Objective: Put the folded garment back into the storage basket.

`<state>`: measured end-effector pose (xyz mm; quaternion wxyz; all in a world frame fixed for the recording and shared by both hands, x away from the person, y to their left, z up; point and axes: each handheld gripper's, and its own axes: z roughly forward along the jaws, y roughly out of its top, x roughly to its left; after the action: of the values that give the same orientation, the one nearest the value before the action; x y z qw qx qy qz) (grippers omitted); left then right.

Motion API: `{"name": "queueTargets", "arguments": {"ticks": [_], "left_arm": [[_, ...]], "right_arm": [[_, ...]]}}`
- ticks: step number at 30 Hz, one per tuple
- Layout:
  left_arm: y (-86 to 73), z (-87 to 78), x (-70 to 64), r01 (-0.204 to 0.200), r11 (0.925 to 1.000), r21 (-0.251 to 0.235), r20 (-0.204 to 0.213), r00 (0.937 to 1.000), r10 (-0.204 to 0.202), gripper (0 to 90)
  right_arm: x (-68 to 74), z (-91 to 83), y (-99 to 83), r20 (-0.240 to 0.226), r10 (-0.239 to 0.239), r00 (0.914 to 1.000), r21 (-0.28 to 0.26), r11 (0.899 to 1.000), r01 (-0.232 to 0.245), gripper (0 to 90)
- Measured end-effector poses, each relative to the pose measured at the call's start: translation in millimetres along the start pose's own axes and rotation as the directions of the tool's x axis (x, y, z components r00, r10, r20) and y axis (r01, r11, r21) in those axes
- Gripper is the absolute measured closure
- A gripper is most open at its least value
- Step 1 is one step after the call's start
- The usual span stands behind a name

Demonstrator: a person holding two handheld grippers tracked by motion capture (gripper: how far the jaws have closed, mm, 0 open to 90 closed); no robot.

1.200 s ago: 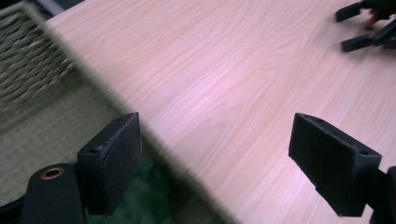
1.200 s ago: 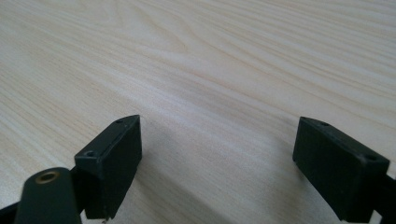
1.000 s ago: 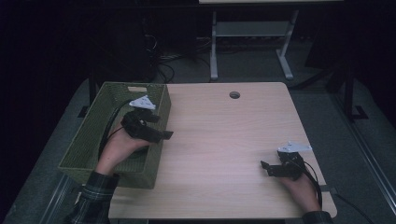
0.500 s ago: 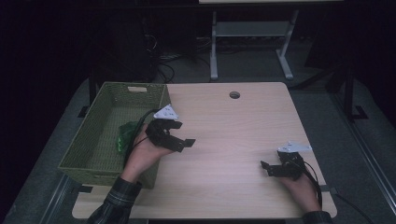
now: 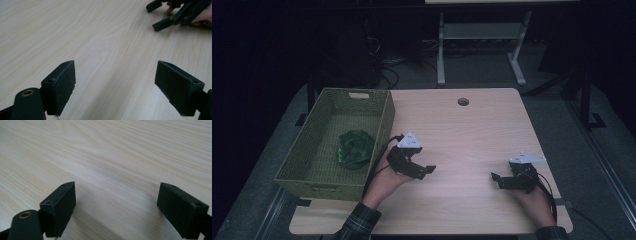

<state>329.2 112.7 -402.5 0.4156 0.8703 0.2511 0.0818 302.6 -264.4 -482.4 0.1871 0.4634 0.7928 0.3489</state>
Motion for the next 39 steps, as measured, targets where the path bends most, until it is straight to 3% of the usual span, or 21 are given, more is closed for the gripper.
{"name": "queueTargets", "arguments": {"ticks": [6, 9, 12, 19, 25, 39], "left_arm": [[-14.3, 14.8, -0.9, -0.007, 0.9998, 0.016, 0.002, 1.0, 0.007, 16.4], [-21.4, 21.7, -0.8, -0.031, 0.999, 0.032, -0.01, 0.9995, 0.031, 16.4], [-29.1, 28.3, -0.5, -0.025, 0.9993, 0.026, -0.016, 0.9995, 0.026, 16.4], [-45.3, 42.7, 4.6, -0.036, 0.9973, 0.065, -0.044, 0.9983, 0.039, 16.3], [-52.8, 49.5, 6.4, -0.035, 0.9957, 0.086, -0.056, 0.9976, 0.04, 14.7], [-56.5, 50.9, 4.6, -0.033, 0.9971, 0.068, -0.059, 0.9976, 0.037, 13.0]], "right_arm": [[0.0, 0.0, 0.0, 0.0, 0.0, 1.0, 0.001, 1.0, 0.0, 14.9], [0.0, 0.0, 0.0, 0.0, 0.0, 1.0, 0.0, 1.0, 0.0, 14.9], [0.0, 0.0, 0.0, 0.0, 0.0, 1.0, 0.0, 1.0, 0.0, 14.9], [0.2, 0.0, 0.0, 0.0, 0.0, 1.0, 0.001, 1.0, 0.0, 14.9], [0.2, -0.1, 0.0, -0.002, -0.001, 1.0, 0.002, 1.0, 0.001, 14.9], [0.5, 0.0, -0.1, -0.007, -0.006, 1.0, 0.002, 1.0, 0.006, 14.8]]}}
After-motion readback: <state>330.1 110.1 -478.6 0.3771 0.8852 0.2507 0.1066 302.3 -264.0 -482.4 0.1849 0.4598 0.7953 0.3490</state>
